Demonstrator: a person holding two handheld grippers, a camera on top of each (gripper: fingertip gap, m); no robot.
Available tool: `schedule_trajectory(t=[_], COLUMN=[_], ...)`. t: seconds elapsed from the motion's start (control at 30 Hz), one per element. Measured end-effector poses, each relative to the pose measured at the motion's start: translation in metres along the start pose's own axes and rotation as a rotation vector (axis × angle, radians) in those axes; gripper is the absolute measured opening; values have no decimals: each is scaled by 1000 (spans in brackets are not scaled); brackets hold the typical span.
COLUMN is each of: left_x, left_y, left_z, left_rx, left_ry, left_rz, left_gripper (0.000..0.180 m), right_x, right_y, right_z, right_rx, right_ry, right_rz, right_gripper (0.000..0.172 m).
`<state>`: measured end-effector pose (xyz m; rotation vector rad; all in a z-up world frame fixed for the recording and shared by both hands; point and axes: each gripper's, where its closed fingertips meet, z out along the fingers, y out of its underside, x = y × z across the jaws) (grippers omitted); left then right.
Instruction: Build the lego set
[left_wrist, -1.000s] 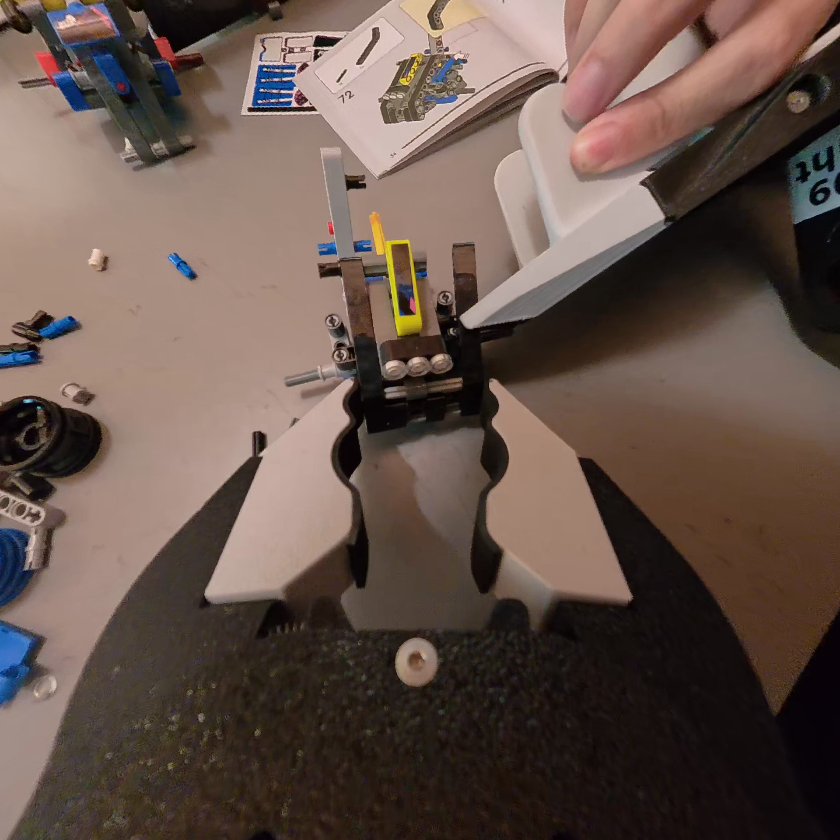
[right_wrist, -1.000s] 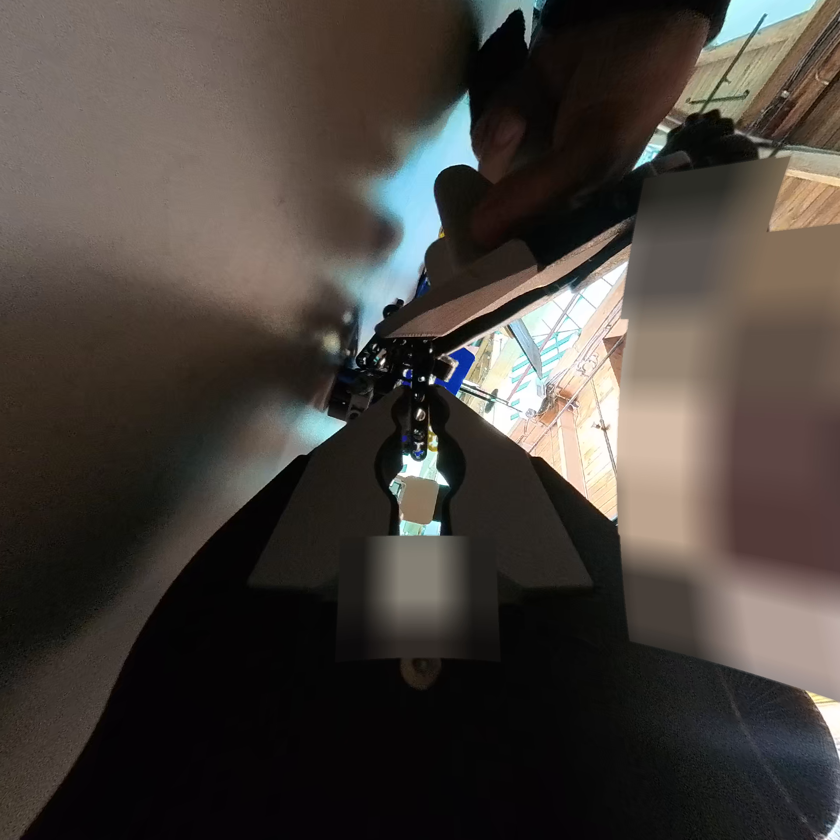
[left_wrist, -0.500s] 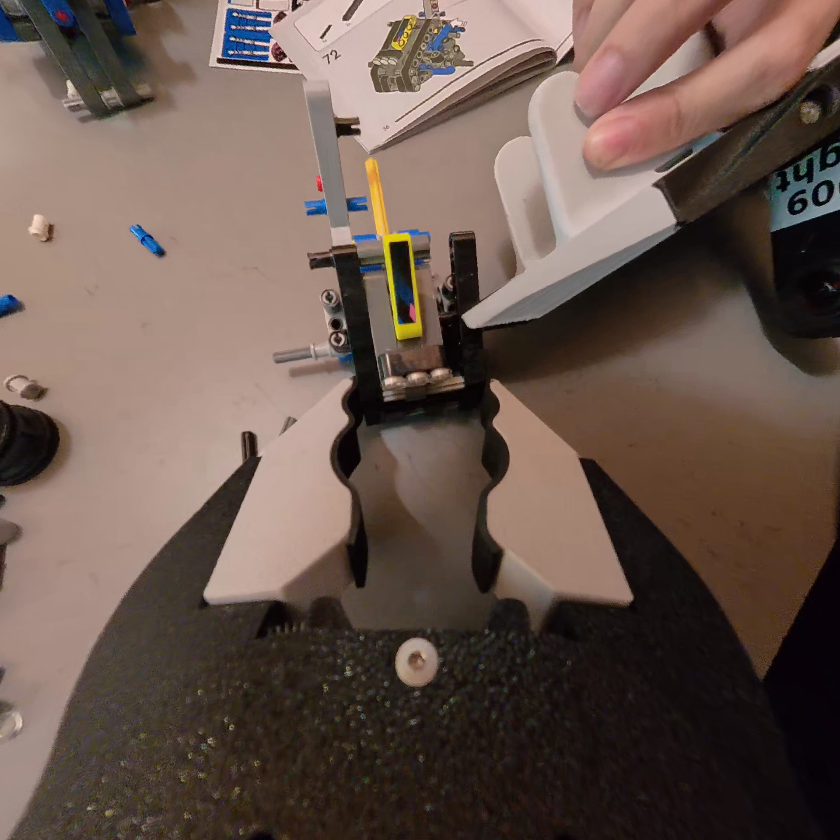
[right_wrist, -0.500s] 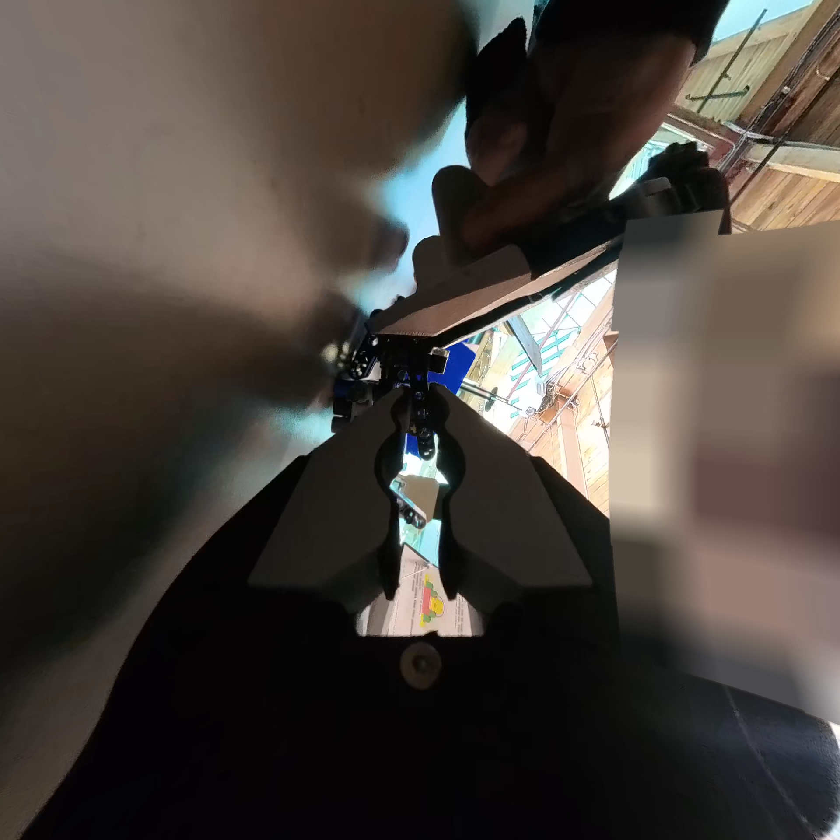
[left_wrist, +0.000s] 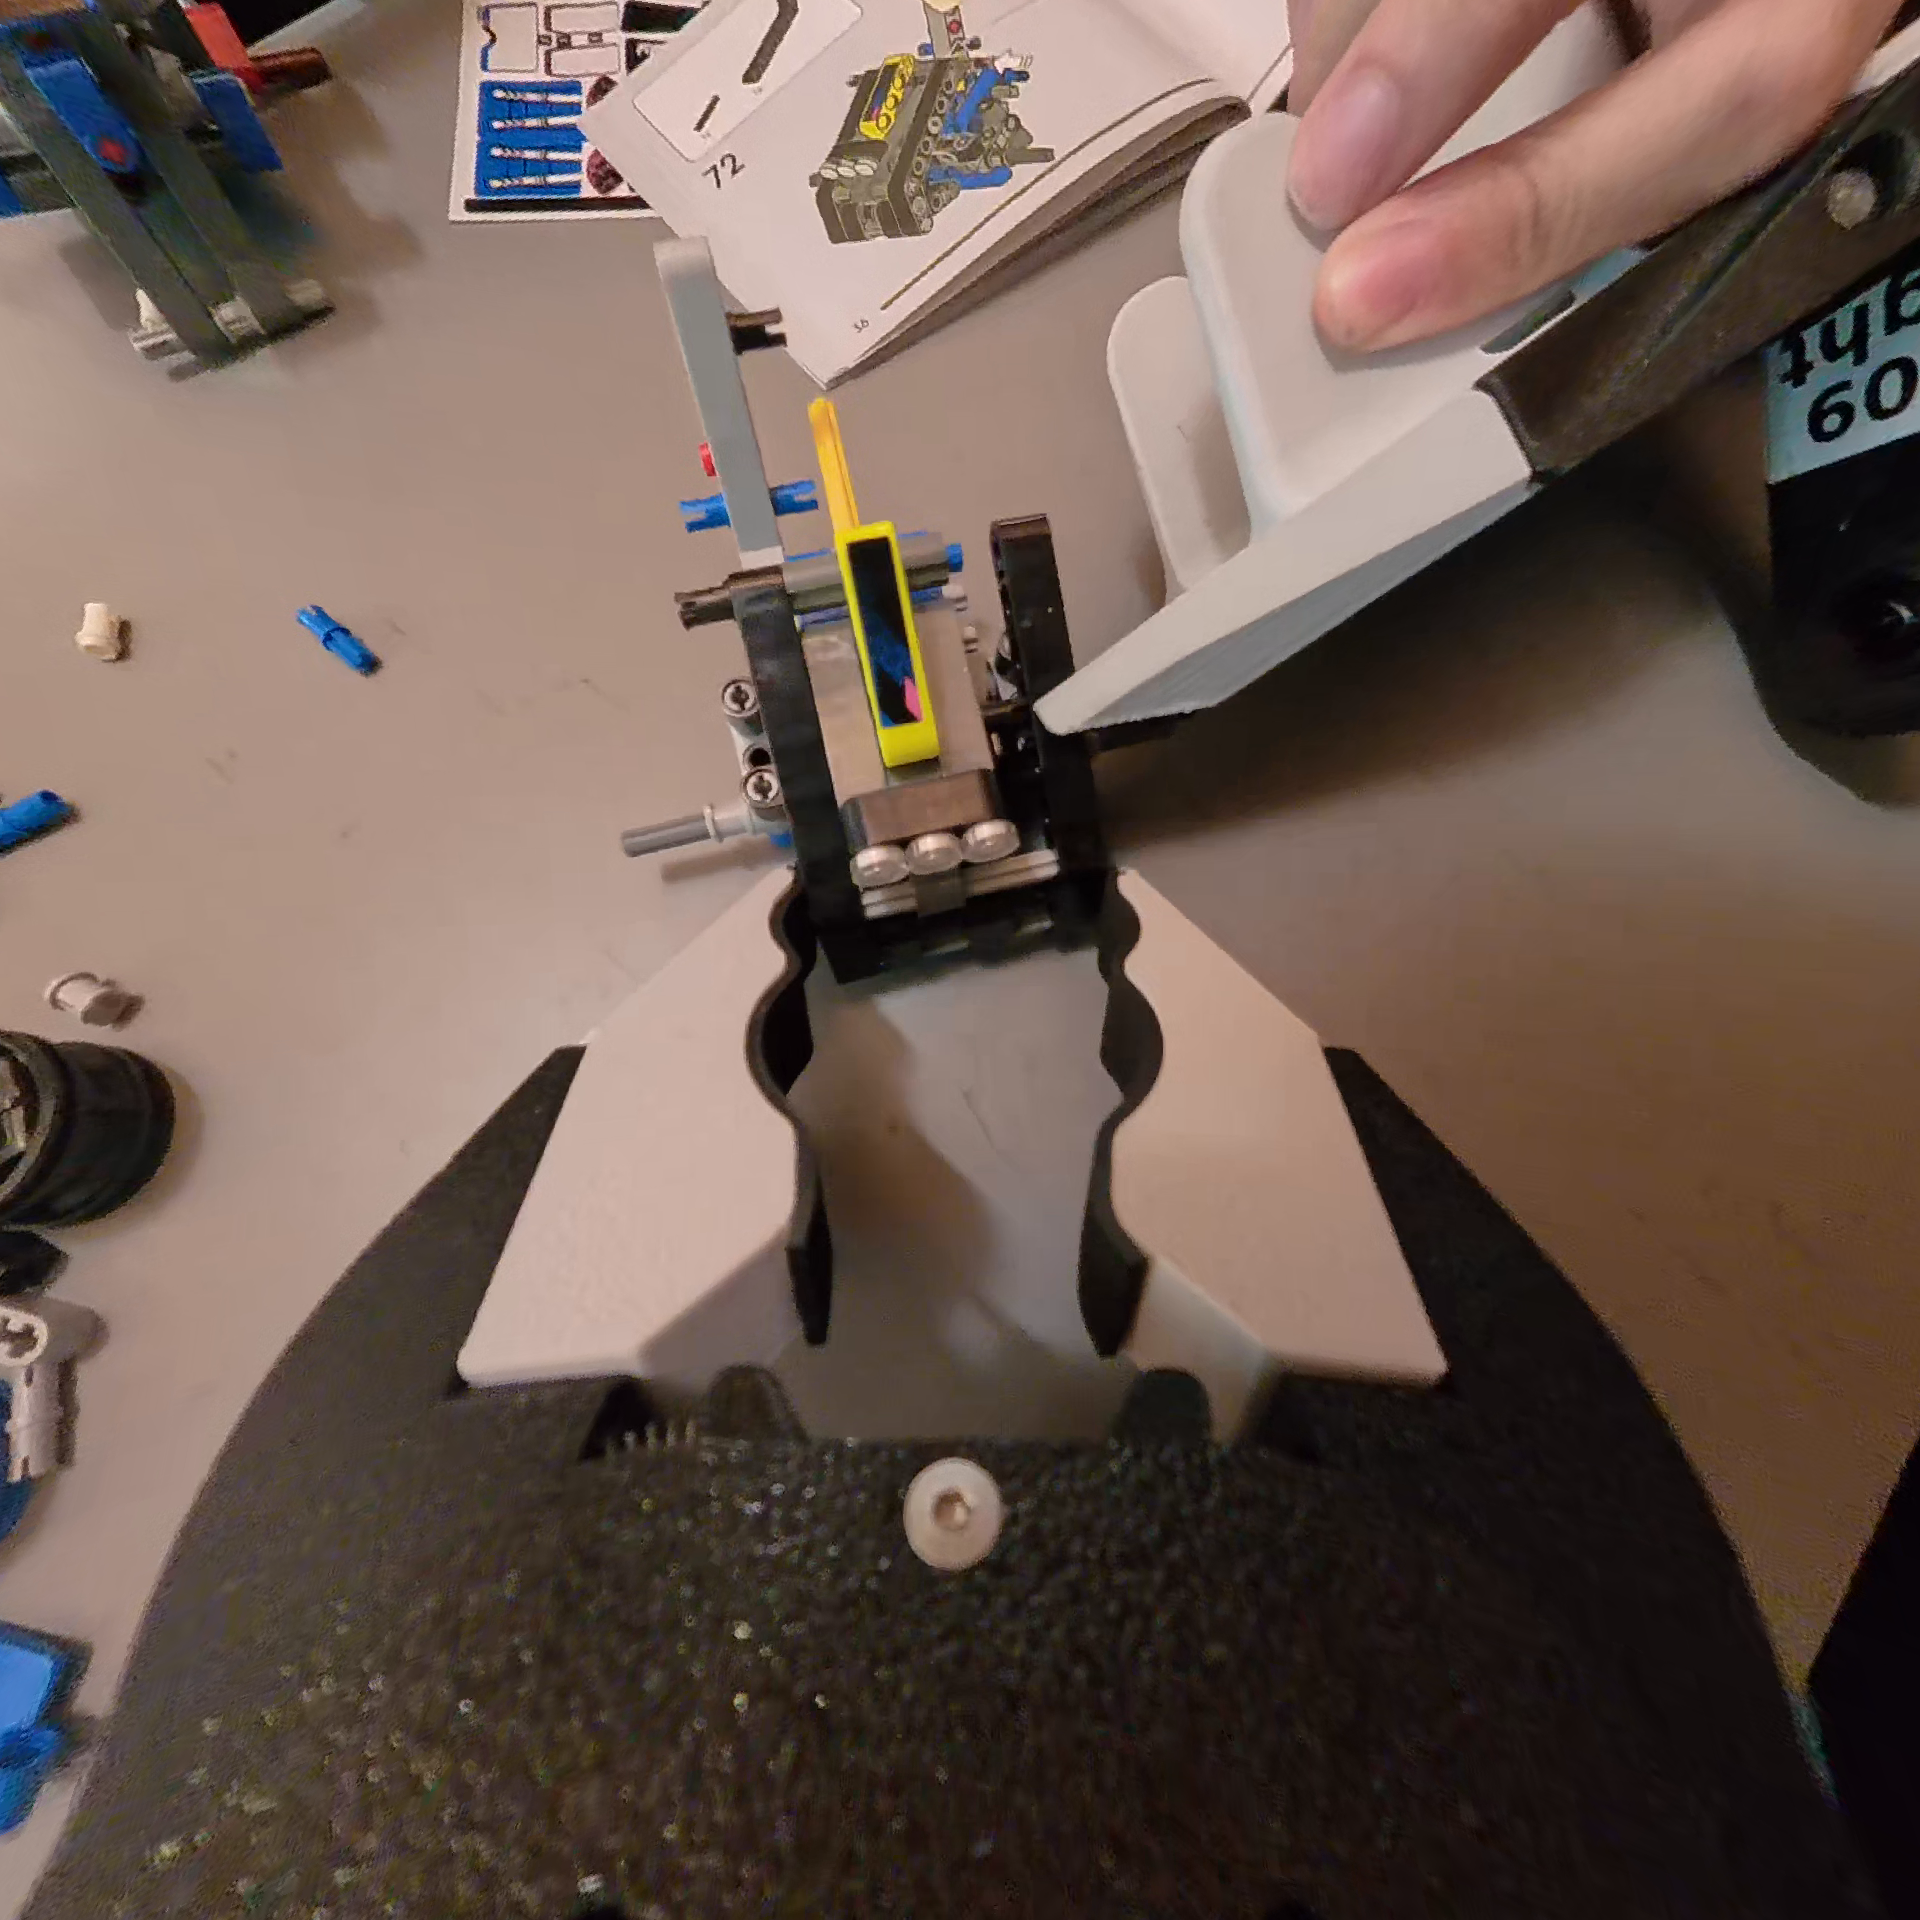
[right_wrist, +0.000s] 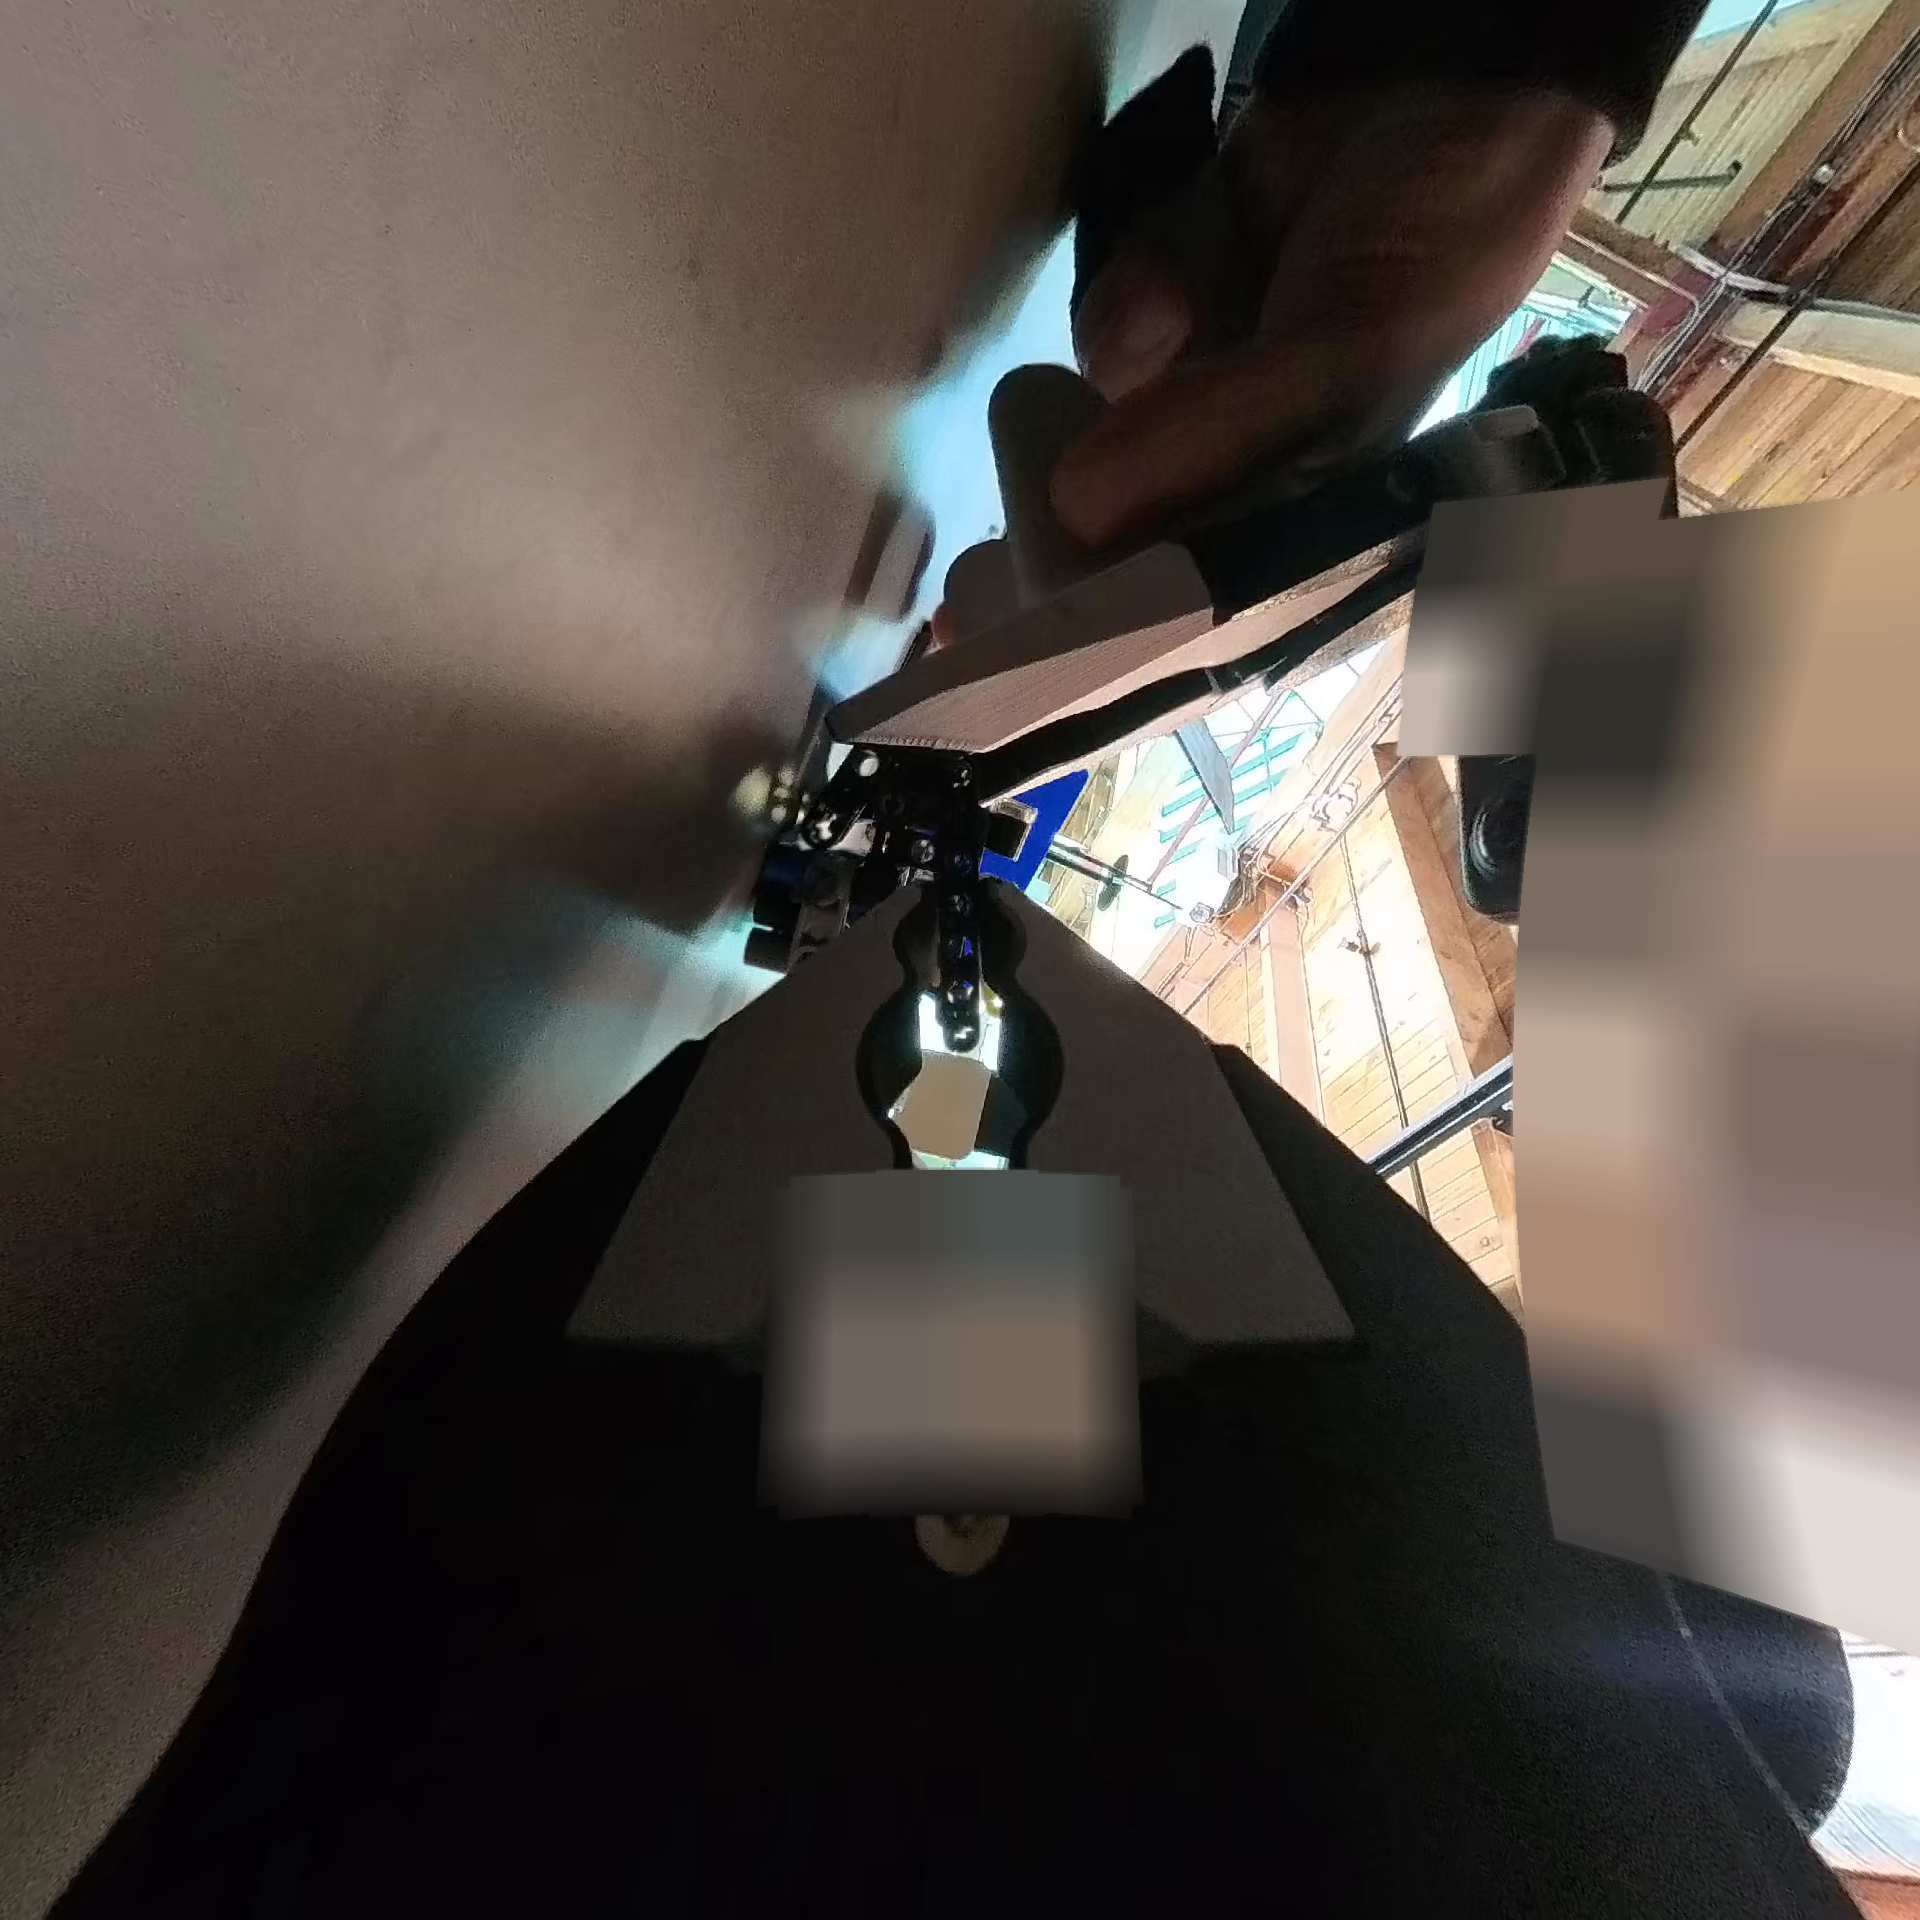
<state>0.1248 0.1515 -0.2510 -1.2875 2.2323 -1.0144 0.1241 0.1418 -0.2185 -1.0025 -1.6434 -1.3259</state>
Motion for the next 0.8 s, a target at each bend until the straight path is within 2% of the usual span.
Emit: schedule_trajectory(t=[0.3,0.6,0.8], left_x=[-9,-9,-10], left_y=[-8,-7,-9], left_z=[2,2,2], left_rx=[29,20,30], left_ry=[-82,-46,-2], left_rz=[29,33,-42], left_gripper=[49,50,49], right_x=[-6,-5,-6], right_y=[11,10,12], right_z=[0,3,4], right_rx=[-35,-33,-37], right_ry=[-14,-6,-4], right_rz=[61,57,62], right_gripper=[4,4,5])
